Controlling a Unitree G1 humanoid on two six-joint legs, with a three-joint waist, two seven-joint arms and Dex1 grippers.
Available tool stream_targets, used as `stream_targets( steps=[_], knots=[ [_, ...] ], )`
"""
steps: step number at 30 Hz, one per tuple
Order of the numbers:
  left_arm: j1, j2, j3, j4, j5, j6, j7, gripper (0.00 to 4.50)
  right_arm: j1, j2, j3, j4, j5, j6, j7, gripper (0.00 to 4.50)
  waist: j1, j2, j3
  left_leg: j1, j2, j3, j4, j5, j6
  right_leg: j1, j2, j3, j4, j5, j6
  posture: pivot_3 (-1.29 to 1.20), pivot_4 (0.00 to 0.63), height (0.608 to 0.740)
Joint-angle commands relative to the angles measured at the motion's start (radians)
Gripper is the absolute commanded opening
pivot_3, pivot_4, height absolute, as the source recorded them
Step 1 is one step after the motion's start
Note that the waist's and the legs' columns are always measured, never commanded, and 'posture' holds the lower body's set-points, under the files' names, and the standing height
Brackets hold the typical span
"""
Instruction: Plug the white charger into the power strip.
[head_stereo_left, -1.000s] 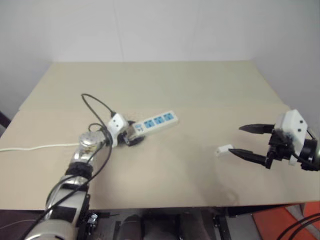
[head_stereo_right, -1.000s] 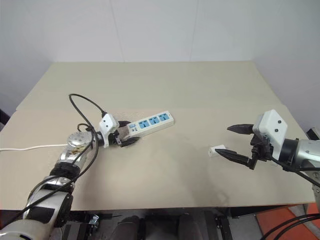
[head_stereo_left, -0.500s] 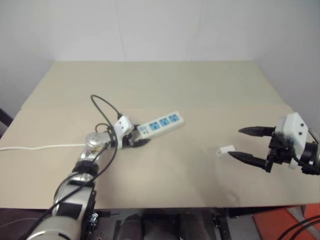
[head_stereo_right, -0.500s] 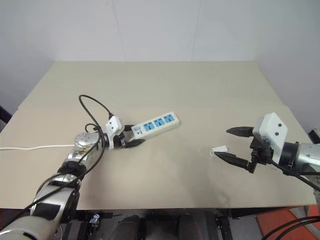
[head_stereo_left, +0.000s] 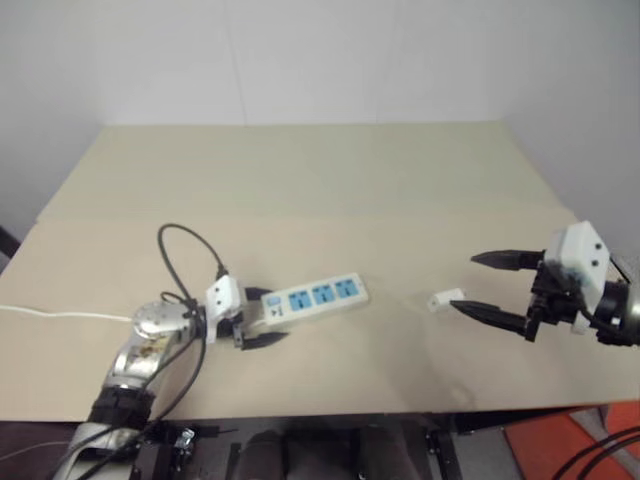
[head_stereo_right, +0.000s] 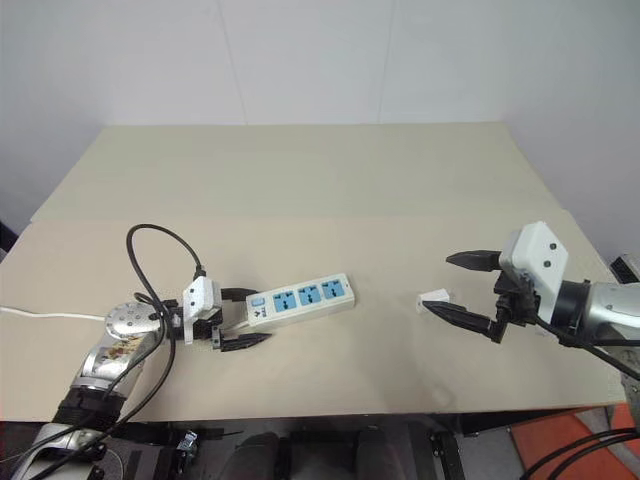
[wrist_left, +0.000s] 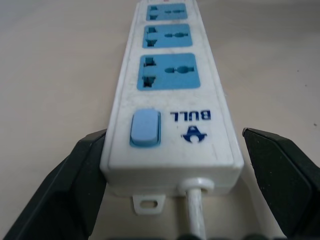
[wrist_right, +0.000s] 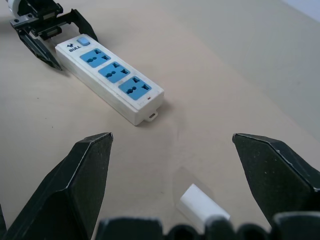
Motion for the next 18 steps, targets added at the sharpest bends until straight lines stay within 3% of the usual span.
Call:
stream_targets(
  steps=[1,11,18],
  knots=[
    [0.012,-0.015,0.038,-0.03,-0.057,-0.039,0.01,4.44,-0.018,-0.015,-0.01,-0.004,0.009,-0.012,0.008,4.5,0.0,0.0,0.0,0.0,0.0,0.0,0.0,0.0,0.0,0.0,0.0,0.0,0.0,0.0,0.0,0.0,0.15,0.74],
    [-0.013,-0.027,0.038,0.138,-0.073,-0.172,-0.059,4.44,-0.034,-0.023,-0.01,-0.003,0.014,-0.004,0.018,4.5,-0.004,0.0,0.0,0.0,0.0,0.0,0.0,0.0,0.0,0.0,0.0,0.0,0.0,0.0,0.0,0.0,0.15,0.74],
    [-0.059,-0.113,0.001,0.289,-0.02,-0.269,-0.031,4.44,-0.041,-0.028,-0.018,-0.004,0.02,-0.003,0.026,4.5,0.01,0.002,-0.004,0.001,-0.001,0.0,0.0,0.0,0.0,0.002,0.0,0.0,0.0,0.0,0.0,0.0,0.15,0.74]
  ],
)
